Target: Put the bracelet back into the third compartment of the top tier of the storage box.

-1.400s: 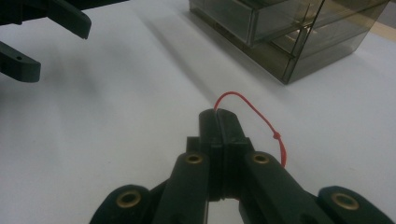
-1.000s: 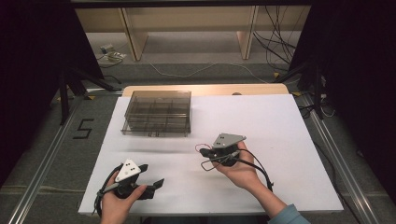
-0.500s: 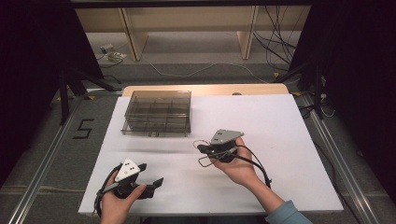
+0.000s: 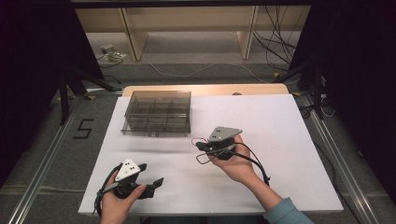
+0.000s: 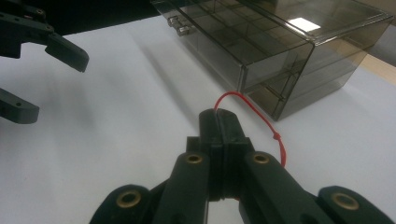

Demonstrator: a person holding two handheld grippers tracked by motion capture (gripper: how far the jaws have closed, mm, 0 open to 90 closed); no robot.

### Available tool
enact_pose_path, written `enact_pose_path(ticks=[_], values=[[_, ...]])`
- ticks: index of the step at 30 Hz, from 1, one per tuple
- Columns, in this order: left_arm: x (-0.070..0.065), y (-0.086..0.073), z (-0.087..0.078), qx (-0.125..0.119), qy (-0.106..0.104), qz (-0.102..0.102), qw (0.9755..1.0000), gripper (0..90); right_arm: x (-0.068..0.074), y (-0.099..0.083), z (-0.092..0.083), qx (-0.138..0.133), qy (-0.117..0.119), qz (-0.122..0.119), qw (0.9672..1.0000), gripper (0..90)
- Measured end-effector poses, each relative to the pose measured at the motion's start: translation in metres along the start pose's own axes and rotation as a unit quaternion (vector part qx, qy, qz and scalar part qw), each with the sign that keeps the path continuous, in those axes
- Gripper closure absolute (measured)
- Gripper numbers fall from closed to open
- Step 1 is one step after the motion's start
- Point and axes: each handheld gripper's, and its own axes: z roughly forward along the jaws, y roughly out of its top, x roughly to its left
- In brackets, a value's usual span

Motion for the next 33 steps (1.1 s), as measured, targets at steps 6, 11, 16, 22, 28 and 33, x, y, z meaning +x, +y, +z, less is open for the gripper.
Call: enact_pose_path(ticks=[6,11,16,22,28,33], values=[[0.0,0.0,0.0,0.0,0.0,-0.001,1.0,16.2,0.0,0.005,0.001,-0.002,0.0,-0.002,1.0,90.0],[0.0,0.0,0.0,0.0,0.001,-0.001,1.0,16.1,0.0,0.008,0.002,-0.005,0.0,-0.003,1.0,90.0],[0.0,0.0,0.0,0.001,0.001,-0.001,1.0,16.2,0.0,0.012,0.003,-0.005,-0.002,-0.004,1.0,90.0],[0.0,0.0,0.0,0.0,0.0,-0.002,1.0,16.2,-0.001,0.018,0.004,-0.01,-0.002,-0.006,0.9999,90.0],[0.0,0.0,0.001,0.0,0.0,-0.002,1.0,16.2,-0.001,0.021,0.005,-0.011,-0.001,-0.005,0.9999,90.0],[0.0,0.0,0.0,-0.001,-0.001,-0.003,1.0,16.2,-0.002,0.024,0.006,-0.012,-0.001,-0.006,0.9999,90.0]])
